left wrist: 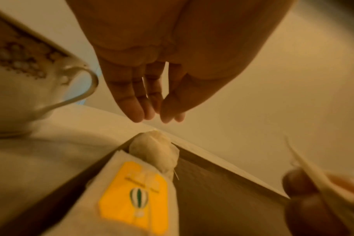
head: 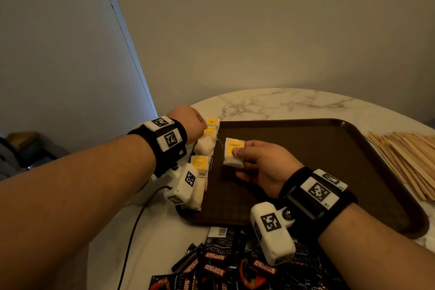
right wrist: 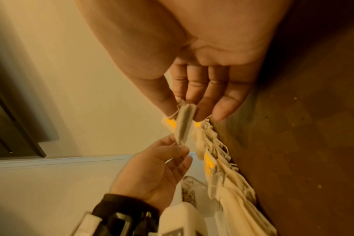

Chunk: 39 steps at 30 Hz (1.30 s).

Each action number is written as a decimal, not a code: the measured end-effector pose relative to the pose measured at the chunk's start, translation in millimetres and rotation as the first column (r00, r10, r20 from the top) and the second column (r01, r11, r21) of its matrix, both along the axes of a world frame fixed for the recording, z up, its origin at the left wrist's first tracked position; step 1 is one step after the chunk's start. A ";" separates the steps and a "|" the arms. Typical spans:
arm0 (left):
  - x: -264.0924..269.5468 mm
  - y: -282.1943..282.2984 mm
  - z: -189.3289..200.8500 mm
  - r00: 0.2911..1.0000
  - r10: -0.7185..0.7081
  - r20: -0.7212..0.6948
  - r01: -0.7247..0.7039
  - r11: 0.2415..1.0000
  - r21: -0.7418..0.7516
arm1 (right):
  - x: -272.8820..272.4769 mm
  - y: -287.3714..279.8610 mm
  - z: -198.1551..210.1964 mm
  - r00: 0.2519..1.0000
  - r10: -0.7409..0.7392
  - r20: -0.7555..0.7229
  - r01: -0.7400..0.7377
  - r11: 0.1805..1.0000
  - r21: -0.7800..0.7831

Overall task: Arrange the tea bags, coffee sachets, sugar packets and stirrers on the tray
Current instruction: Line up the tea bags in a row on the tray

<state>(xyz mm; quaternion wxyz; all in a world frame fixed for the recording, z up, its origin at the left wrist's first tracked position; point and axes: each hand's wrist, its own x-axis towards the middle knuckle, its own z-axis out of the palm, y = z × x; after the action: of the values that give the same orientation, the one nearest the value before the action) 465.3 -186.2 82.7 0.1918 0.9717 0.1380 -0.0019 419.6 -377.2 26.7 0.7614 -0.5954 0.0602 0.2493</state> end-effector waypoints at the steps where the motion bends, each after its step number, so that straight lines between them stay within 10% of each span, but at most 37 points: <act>1: 0.0 -1.2 -1.0 1.000 -0.015 -0.005 0.015 1.000 0.003 | -0.2 0.0 0.2 1.000 0.001 -0.001 -0.001 1.000 0.000; 12: 5.1 -3.9 -23.6 0.983 -0.053 -0.174 0.091 0.973 0.214 | -0.6 0.4 0.7 1.000 -0.007 -0.007 0.007 1.000 -0.002; 39: 10.9 -2.2 -19.6 0.990 -0.027 -0.141 0.055 0.979 0.199 | 0.4 0.7 -3.4 1.000 0.000 0.014 0.000 1.000 0.015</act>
<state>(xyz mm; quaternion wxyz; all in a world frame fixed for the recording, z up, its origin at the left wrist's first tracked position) 476.2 -188.4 63.2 0.0821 0.9863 0.1303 -0.0590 420.0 -376.5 23.3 0.7662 -0.5915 0.0528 0.2454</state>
